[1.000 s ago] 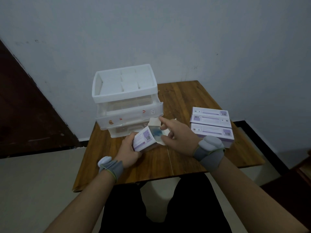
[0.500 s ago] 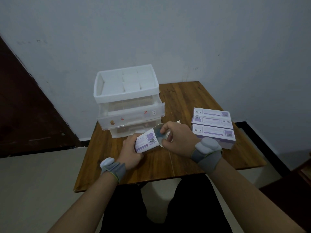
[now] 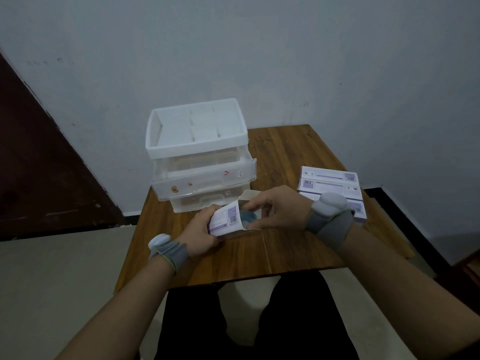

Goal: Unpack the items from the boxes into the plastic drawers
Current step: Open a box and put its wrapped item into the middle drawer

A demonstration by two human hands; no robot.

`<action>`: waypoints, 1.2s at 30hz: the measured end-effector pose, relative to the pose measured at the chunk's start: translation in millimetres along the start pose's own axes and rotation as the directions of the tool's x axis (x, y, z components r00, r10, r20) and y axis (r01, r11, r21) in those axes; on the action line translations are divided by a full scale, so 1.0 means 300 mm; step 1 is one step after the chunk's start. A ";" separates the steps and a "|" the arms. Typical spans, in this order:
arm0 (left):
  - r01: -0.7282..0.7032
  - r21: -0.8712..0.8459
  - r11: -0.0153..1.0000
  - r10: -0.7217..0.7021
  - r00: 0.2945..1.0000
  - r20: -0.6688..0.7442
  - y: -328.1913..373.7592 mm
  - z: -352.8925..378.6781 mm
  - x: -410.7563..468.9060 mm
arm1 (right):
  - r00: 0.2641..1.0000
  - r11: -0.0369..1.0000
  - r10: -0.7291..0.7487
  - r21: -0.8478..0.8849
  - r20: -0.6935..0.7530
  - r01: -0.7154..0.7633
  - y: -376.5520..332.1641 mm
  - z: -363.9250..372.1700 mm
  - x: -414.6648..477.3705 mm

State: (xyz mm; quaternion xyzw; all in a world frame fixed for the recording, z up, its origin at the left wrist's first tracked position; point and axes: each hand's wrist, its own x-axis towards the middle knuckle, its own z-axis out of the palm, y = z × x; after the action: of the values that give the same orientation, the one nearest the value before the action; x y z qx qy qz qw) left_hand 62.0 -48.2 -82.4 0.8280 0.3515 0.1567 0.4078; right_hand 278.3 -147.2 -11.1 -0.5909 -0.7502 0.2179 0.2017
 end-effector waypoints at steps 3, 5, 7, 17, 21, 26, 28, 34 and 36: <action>-0.013 0.028 1.000 0.012 0.999 0.036 -0.001 -0.009 0.005 | 0.999 1.000 0.001 -0.026 0.054 0.000 0.009 -0.005 0.014; -0.011 0.044 0.999 0.008 0.998 0.056 -0.002 -0.011 0.011 | 0.997 0.998 -0.005 -0.067 0.078 0.010 0.014 -0.006 0.022; -0.008 0.053 0.999 0.004 0.998 0.065 -0.002 -0.012 0.015 | 0.996 0.994 -0.039 -0.098 0.082 0.047 0.012 -0.004 0.023; -0.040 0.072 0.997 0.035 0.997 0.073 0.005 -0.019 0.037 | 0.983 0.987 -0.153 -0.073 -0.103 0.146 0.014 0.050 -0.011; -0.038 0.063 0.997 0.034 0.997 0.071 0.006 -0.027 0.039 | 0.971 0.987 -0.158 -0.043 -0.181 0.153 0.028 0.076 -0.016; -0.035 0.073 0.997 0.029 0.997 0.072 0.010 -0.030 0.043 | 0.956 0.989 -0.138 0.011 -0.259 0.145 0.037 0.097 -0.011; -0.018 0.072 0.997 0.012 0.997 0.081 0.009 -0.031 0.044 | 0.959 0.991 -0.119 0.025 -0.259 0.130 0.041 0.098 -0.008; -0.006 0.059 0.998 0.000 0.996 0.086 0.003 -0.031 0.050 | 0.961 0.990 -0.141 -0.047 -0.237 0.133 0.051 0.089 -0.001; -0.011 0.065 0.998 0.006 0.997 0.080 -0.001 -0.031 0.050 | 0.963 0.989 -0.144 -0.046 -0.227 0.137 0.057 0.087 0.001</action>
State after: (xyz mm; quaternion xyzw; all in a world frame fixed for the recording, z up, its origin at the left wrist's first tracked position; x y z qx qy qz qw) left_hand 67.4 -32.1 -77.3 0.8480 0.3364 0.1136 0.3935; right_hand 277.2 -145.6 -42.3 -0.5602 -0.7651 0.1217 0.2933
